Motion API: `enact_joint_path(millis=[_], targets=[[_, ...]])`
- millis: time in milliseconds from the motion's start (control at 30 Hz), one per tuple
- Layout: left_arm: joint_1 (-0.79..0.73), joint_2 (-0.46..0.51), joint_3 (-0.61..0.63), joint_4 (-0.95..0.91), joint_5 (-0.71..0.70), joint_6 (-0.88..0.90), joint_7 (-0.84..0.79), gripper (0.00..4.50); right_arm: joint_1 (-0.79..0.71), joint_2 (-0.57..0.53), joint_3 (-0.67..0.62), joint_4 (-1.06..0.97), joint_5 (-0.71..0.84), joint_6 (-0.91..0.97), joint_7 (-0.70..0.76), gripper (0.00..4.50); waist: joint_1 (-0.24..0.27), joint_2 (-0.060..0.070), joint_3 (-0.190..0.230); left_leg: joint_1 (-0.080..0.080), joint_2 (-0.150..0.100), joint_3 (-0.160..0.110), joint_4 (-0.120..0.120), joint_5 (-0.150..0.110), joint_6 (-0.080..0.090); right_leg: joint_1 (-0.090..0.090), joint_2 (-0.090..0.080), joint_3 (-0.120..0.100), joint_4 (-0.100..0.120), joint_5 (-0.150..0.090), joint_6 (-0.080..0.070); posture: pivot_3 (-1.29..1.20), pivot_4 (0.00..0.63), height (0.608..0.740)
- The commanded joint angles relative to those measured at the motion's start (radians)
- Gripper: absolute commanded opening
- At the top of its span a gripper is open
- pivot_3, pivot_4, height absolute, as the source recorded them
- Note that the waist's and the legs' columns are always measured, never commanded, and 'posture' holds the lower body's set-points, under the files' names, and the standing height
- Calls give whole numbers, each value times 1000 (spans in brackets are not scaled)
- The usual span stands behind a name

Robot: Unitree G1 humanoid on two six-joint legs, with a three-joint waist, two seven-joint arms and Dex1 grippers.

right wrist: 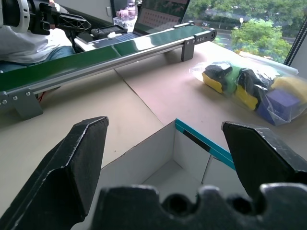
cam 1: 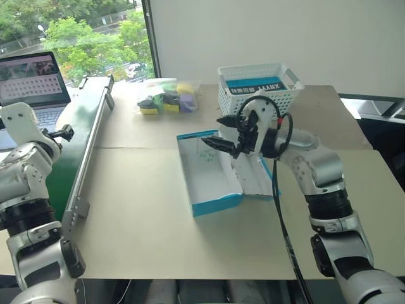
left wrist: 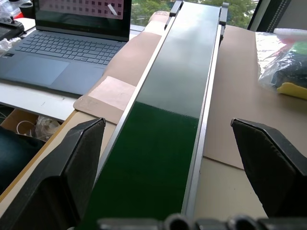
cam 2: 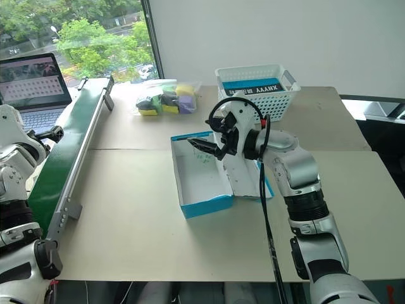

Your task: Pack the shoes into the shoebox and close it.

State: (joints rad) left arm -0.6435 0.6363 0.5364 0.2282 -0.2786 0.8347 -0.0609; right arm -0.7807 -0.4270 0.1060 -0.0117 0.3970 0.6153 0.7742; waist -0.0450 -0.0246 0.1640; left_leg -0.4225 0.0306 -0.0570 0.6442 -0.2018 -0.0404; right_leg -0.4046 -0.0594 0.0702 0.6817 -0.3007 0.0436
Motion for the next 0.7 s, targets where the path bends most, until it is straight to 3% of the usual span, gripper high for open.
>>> enact_joint_path(millis=[33,700], targets=[[16,30,-14,-41,21,-19,1,4500,-23,-9,-28,-41,1,-11,-4,4458,0,0,0,0,0,0,0,0,0,0,0,0,0,0,0,0,150,740],[31,5,-68,-104,8,-56,-9,4500,-22,-15,-21,-44,-11,-11,2,4458,1,0,0,0,0,0,0,0,0,0,0,0,0,0,0,0,150,740]])
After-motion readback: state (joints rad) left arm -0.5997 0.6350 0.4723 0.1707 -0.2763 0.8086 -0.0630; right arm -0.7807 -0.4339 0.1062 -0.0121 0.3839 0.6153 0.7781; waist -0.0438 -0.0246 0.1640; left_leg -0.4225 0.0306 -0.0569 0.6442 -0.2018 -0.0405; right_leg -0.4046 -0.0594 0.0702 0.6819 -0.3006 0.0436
